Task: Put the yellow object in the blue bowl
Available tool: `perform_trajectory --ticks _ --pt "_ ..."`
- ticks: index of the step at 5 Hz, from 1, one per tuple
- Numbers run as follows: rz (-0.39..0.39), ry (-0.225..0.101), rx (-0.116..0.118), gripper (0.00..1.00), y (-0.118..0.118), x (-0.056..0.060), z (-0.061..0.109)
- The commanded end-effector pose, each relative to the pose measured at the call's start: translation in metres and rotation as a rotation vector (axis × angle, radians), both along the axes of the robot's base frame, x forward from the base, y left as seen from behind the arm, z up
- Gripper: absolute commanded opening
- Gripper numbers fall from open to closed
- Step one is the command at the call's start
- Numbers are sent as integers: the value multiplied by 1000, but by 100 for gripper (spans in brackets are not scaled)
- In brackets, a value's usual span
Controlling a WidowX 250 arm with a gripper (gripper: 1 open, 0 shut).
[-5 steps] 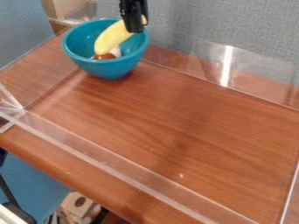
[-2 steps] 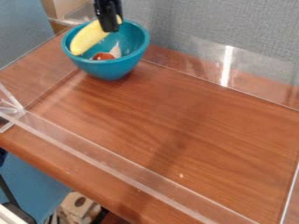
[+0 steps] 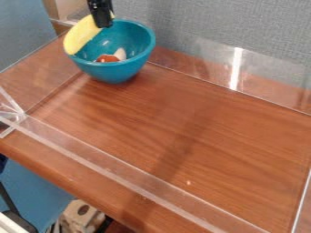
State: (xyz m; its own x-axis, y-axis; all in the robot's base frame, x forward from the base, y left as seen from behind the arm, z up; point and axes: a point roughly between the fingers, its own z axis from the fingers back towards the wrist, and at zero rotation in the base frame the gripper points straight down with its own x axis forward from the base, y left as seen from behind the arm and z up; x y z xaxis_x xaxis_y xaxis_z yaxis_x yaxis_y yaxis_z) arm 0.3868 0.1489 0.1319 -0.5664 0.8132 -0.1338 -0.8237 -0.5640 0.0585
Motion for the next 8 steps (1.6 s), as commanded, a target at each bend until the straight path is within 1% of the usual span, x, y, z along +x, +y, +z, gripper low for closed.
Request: perform_trajectory --ticks 1,2,3,4,5,6,7,8 --pt "106 -77 43 0 -5 6 35" --pt "157 -76 47 0 3 10 48" --pt "215 -78 55 0 17 11 58" --pt "233 -82 59 0 33 10 58" --pt "283 -83 67 0 45 7 64" --pt "292 -86 70 0 45 4 61" --pt "305 -91 62 0 37 5 67" --pt "246 -95 57 0 27 0 72"
